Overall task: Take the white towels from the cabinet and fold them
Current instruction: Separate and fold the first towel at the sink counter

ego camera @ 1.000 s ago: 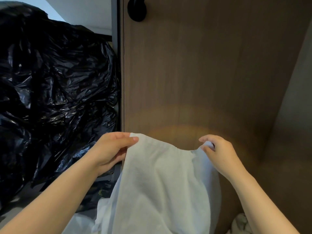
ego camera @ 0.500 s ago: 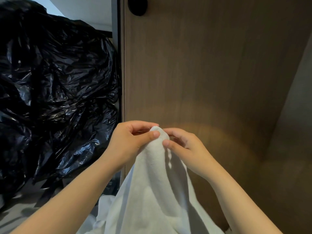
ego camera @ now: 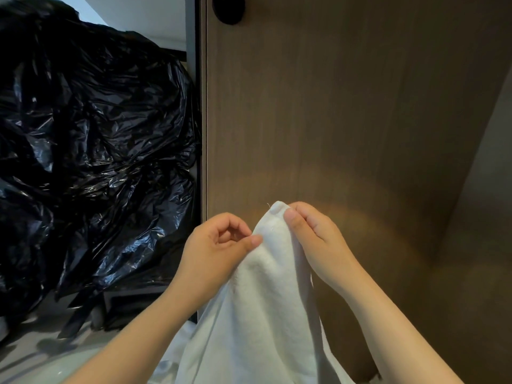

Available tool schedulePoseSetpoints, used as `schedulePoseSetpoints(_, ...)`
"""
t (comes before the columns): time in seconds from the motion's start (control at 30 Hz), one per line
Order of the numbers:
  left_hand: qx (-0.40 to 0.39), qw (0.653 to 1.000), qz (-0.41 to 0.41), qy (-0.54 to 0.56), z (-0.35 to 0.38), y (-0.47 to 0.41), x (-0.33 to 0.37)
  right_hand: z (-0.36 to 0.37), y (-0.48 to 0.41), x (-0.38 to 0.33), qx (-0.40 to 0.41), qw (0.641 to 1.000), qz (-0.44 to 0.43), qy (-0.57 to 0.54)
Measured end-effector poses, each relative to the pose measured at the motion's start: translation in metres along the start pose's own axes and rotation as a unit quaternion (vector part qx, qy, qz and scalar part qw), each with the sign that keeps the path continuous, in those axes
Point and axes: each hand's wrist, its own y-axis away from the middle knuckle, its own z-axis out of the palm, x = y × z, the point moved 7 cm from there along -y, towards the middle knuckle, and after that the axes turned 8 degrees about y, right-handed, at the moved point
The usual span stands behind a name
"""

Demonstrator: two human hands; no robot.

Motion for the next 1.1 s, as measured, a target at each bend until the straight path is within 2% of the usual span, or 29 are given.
schedulePoseSetpoints(0.3, -0.018, 0.999, -0.032, 0.038, 0.010, 0.006, -0.001, -0.002, 0.008, -0.011, 0.037, 0.997, -0.049, 0.054)
schedulePoseSetpoints(0.53, -0.066, 0.991, -0.065, 0.096, 0.019, 0.016, -0.001, -0.007, 0.017, -0.016, 0.105, 0.992, -0.068, -0.030)
schedulePoseSetpoints(0.7, -0.116, 0.990, -0.068, 0.038, 0.023, 0.020, 0.002, -0.006, 0.018, -0.013, 0.094, 0.993, -0.051, -0.044)
schedulePoseSetpoints(0.93, 0.013, 0.999, -0.001, -0.035, 0.005, 0.012, 0.005, -0.016, 0.013, -0.010, 0.062, 0.996, -0.018, -0.068)
schedulePoseSetpoints(1.1, -0.007, 0.998, 0.023, -0.062, 0.010, 0.010, 0.008, -0.025, 0.008, -0.009, 0.066, 0.996, -0.004, -0.053)
